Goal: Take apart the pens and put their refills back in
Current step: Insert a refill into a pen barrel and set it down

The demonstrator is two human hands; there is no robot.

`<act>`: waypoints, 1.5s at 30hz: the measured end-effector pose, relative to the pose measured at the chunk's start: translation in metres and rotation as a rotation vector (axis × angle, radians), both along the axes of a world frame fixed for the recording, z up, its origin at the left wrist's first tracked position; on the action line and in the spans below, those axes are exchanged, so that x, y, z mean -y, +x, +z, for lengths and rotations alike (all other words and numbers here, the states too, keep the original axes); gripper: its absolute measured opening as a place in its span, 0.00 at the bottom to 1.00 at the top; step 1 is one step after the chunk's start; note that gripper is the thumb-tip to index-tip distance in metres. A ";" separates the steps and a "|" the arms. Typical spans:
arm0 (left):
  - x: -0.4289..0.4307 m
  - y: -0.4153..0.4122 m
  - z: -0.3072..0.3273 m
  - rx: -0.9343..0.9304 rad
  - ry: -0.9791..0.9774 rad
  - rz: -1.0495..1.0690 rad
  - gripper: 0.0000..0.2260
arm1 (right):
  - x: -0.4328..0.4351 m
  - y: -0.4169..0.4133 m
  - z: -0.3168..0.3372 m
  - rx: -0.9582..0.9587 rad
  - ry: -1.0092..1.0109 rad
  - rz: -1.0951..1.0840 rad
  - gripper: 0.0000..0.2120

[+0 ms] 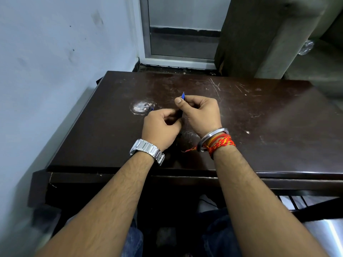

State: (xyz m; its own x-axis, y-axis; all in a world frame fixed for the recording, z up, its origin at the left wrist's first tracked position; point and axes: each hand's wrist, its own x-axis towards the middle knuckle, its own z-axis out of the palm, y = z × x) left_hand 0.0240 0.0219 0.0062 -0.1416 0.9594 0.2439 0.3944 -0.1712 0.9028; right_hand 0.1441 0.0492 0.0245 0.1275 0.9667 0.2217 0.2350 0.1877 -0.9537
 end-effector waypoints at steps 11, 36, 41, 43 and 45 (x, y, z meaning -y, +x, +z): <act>-0.003 -0.002 -0.003 0.001 -0.012 -0.021 0.06 | 0.002 0.000 0.001 0.122 0.043 0.036 0.12; -0.003 -0.003 -0.008 -0.113 -0.101 0.019 0.10 | -0.005 0.016 -0.004 0.048 -0.215 -0.137 0.09; -0.005 0.006 -0.016 -0.659 -0.199 -0.165 0.18 | -0.002 0.023 -0.002 0.175 -0.194 -0.240 0.12; -0.006 0.010 -0.018 -0.730 -0.187 -0.177 0.15 | 0.000 0.024 -0.003 0.236 -0.196 -0.231 0.11; -0.005 0.013 -0.017 -0.742 -0.144 -0.149 0.11 | 0.000 0.025 -0.003 0.251 -0.203 -0.224 0.10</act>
